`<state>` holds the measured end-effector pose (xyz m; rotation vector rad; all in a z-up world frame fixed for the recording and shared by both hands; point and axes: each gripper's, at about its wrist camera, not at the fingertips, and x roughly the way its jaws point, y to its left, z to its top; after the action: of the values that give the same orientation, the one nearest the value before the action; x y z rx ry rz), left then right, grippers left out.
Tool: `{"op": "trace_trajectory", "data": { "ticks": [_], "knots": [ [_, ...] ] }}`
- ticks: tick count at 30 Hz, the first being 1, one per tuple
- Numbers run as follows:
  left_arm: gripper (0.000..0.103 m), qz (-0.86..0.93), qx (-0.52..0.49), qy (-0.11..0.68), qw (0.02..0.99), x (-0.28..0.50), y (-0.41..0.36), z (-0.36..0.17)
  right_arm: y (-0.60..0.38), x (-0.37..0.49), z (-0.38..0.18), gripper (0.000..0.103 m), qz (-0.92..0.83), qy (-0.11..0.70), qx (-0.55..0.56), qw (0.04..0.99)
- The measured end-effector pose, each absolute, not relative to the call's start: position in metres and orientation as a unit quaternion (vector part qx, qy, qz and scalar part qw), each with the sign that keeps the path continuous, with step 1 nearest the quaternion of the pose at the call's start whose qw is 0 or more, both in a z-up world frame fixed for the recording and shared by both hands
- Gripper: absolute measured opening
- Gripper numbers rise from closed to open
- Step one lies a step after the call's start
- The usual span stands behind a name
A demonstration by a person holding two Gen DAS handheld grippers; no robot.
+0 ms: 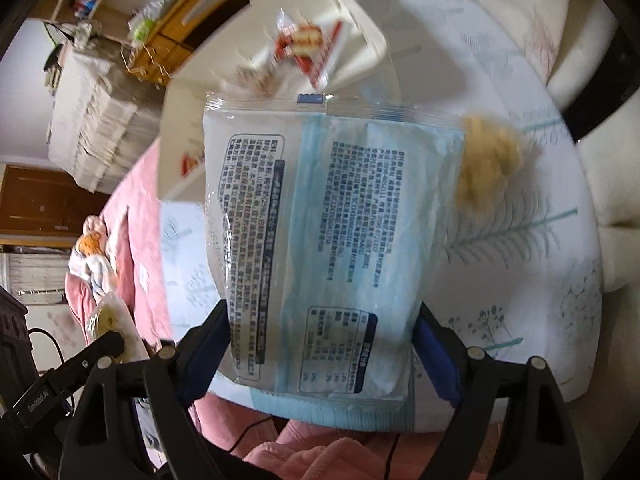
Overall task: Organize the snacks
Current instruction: 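Carry both bags over the white tray and open both grippers to drop them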
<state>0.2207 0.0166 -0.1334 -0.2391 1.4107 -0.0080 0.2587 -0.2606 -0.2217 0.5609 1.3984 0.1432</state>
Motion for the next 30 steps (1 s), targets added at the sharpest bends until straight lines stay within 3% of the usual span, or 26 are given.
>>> {"op": "trace_trajectory", "data": {
  "ticks": [7, 15, 21, 22, 23, 24, 30],
  "knots": [
    [0.088, -0.045, -0.079, 0.636, 0.766, 0.264, 0.016, -0.103, -0.264, 0.284, -0.188, 0.086, 0.052, 0.585, 0.262, 0.766],
    [0.088, -0.078, -0.053, 0.632, 0.769, 0.32, 0.021, -0.096, -0.241, 0.32, -0.186, 0.06, 0.042, 0.559, 0.272, 0.782],
    [0.088, -0.102, -0.028, 0.639, 0.762, 0.363, 0.023, -0.113, -0.222, 0.337, -0.175, 0.055, 0.026, 0.523, 0.241, 0.817],
    [0.088, -0.109, -0.027, 0.638, 0.762, 0.37, 0.022, -0.117, -0.219, 0.341, -0.173, 0.052, 0.026, 0.513, 0.235, 0.825],
    [0.088, -0.116, -0.028, 0.636, 0.763, 0.376, 0.021, -0.121, -0.217, 0.345, -0.169, 0.014, 0.022, 0.498, 0.22, 0.838],
    [0.088, -0.121, -0.03, 0.634, 0.763, 0.381, 0.021, -0.125, -0.215, 0.349, -0.167, 0.009, 0.024, 0.487, 0.214, 0.847],
    [0.089, -0.151, -0.051, 0.628, 0.761, 0.405, 0.013, -0.148, -0.222, 0.365, -0.183, 0.009, 0.003, 0.481, 0.234, 0.845]
  ]
}}
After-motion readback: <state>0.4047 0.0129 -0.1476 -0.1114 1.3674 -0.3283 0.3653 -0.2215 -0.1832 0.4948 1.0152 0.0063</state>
